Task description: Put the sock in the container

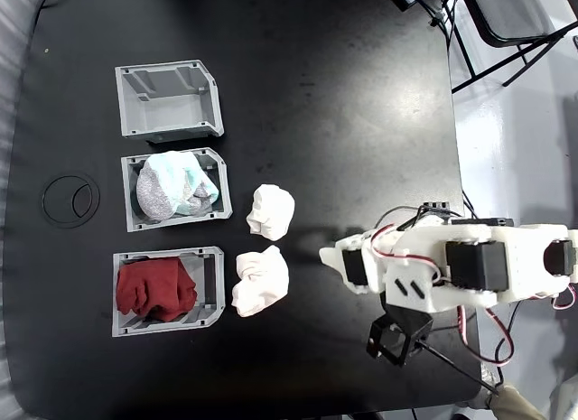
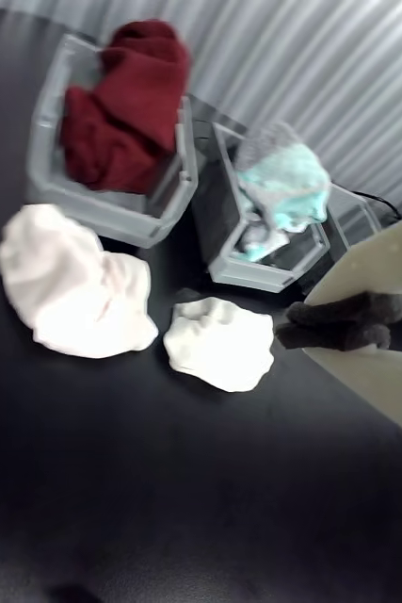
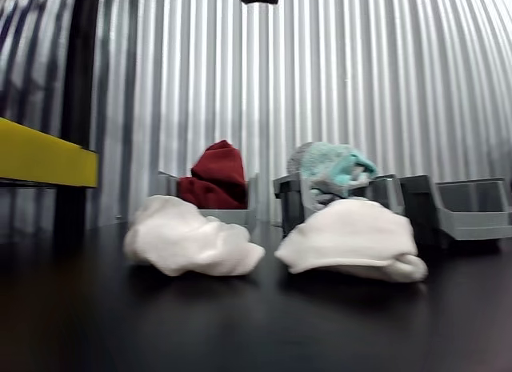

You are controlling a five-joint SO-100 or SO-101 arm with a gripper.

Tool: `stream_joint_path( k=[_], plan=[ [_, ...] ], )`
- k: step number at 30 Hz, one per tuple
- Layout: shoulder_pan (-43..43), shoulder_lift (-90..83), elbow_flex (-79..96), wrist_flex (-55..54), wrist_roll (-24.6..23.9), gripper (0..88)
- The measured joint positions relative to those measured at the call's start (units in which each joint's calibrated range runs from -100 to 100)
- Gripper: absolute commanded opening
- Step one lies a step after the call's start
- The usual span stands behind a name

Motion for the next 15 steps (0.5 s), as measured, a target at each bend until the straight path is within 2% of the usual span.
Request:
stream_joint_path(
  k=[8, 15],
  plan=[
    [-1.8, 12.47, -8.47, 0.76, 0.0, 1.3],
    [-1.8, 25.53, -24.86, 3.78, 0.0, 1.3]
  ],
)
